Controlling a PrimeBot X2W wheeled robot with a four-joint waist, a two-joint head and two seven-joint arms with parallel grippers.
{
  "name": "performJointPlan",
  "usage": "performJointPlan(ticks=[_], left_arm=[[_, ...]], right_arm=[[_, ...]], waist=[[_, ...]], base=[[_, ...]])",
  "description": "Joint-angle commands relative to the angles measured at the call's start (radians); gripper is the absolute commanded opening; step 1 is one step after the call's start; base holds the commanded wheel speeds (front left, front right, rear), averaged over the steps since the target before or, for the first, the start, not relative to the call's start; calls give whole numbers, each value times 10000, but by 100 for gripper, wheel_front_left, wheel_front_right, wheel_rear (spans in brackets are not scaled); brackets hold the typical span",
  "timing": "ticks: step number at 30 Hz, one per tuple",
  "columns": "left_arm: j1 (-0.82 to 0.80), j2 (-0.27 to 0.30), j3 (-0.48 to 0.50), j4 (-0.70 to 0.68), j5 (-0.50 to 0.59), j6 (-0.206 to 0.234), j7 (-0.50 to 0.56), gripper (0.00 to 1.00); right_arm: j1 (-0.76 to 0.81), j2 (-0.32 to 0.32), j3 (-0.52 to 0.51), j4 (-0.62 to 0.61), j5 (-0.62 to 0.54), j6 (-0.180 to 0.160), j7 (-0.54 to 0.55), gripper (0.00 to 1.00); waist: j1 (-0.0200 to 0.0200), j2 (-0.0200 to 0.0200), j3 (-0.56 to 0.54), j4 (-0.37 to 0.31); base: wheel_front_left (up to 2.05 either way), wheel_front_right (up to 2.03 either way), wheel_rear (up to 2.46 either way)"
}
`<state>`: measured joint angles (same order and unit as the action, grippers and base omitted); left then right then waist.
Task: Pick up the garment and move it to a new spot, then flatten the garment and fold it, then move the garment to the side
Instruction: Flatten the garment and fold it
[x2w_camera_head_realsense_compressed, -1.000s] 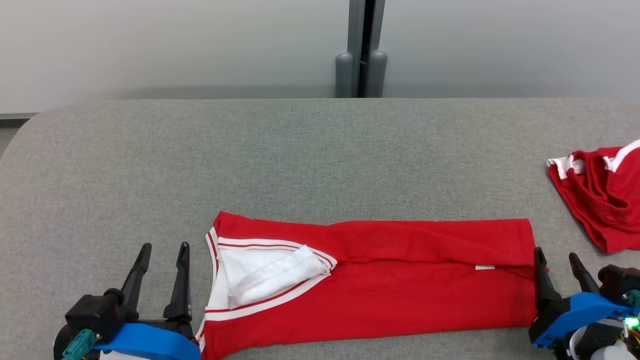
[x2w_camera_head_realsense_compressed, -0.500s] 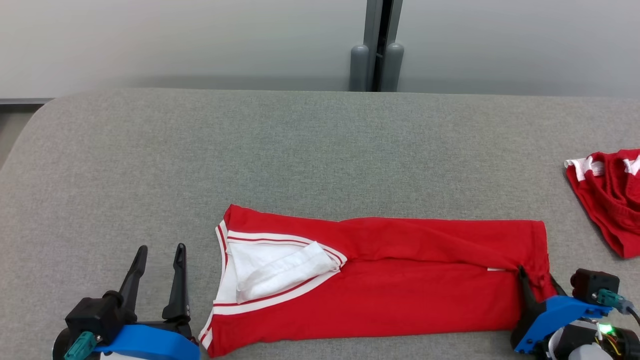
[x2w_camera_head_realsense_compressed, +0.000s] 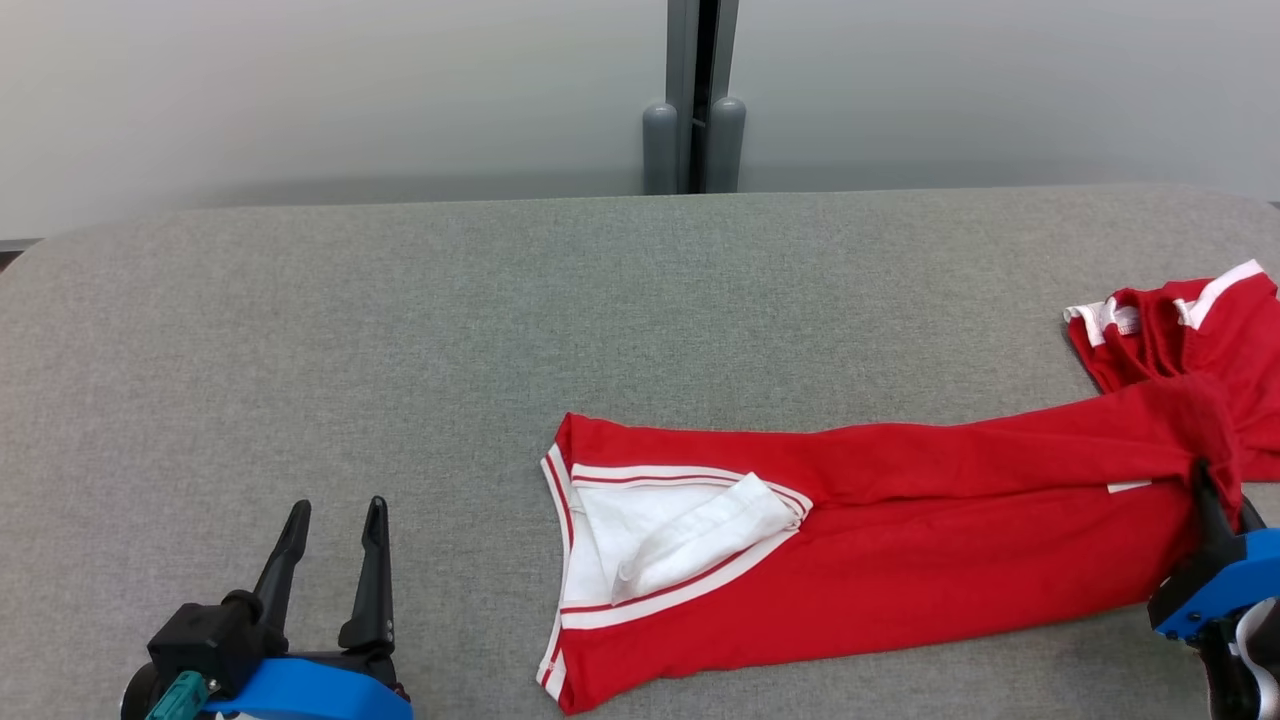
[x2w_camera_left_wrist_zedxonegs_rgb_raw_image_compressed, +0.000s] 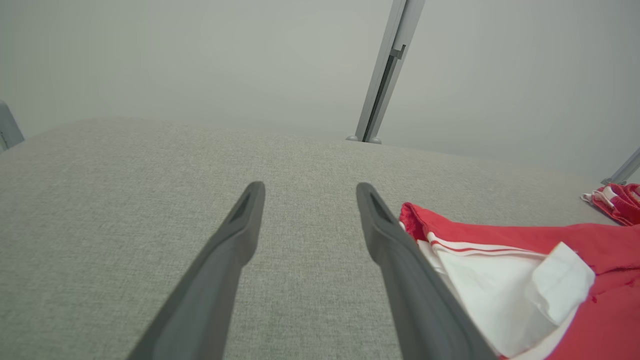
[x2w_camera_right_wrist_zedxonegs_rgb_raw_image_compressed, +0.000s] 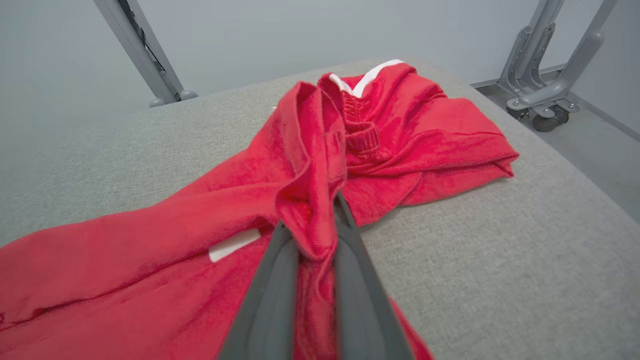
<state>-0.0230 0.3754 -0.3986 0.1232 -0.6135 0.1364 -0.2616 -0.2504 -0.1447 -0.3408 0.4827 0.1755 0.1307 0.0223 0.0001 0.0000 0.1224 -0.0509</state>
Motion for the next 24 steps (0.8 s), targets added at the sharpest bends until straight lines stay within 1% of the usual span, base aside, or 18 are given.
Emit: performJointPlan(ticks=[1, 4, 7, 11, 12, 13, 15, 18, 24], left_arm=[[73, 7, 38, 16, 51, -19, -45, 100], [114, -32, 32, 71, 84, -51, -45, 100], [116, -72, -25, 149, 119, -106, -46, 100], [46, -92, -142, 262, 147, -161, -44, 100], [17, -69, -149, 309, 128, -209, -42, 100], [20, -55, -149, 329, 115, -215, -43, 100], [27, -49, -172, 365, 115, -229, -39, 100], [-9, -42, -197, 407, 107, -232, -21, 100], [-117, -103, -280, 482, 131, -286, -2, 100]], right_arm=[[117, 55, -26, -173, 176, 2, 90, 0], [474, 114, -47, -968, 512, 1, 493, 0], [757, 418, 447, -1699, 821, 2, 864, 0], [1022, 713, 1531, -2535, 1038, 1, 1246, 0], [1088, 844, 2223, -2839, 1249, 2, 1337, 0], [1067, 883, 2548, -2932, 1377, 1, 1347, 0], [954, 934, 3307, -2985, 1702, 2, 1366, 0], [660, 947, 4634, -2739, 2674, 2, 1146, 0], [-69, 928, 7269, -1691, 4111, 1, 573, 0]], waist=[[-1, 0, -22, -28], [-1, 0, -77, -93], [-1, 0, -182, -123], [-1, 0, -329, -51], [-1, 0, -379, 14], [-1, 0, -405, 51], [-1, 0, -443, 146], [-1, 0, -468, 331], [-1, 0, -431, 731]], base=[[0, 0, 0], [0, 0, 0], [0, 0, 0], [0, 0, 0], [0, 0, 0], [0, 0, 0], [0, 0, 0], [0, 0, 0], [0, 0, 0]])
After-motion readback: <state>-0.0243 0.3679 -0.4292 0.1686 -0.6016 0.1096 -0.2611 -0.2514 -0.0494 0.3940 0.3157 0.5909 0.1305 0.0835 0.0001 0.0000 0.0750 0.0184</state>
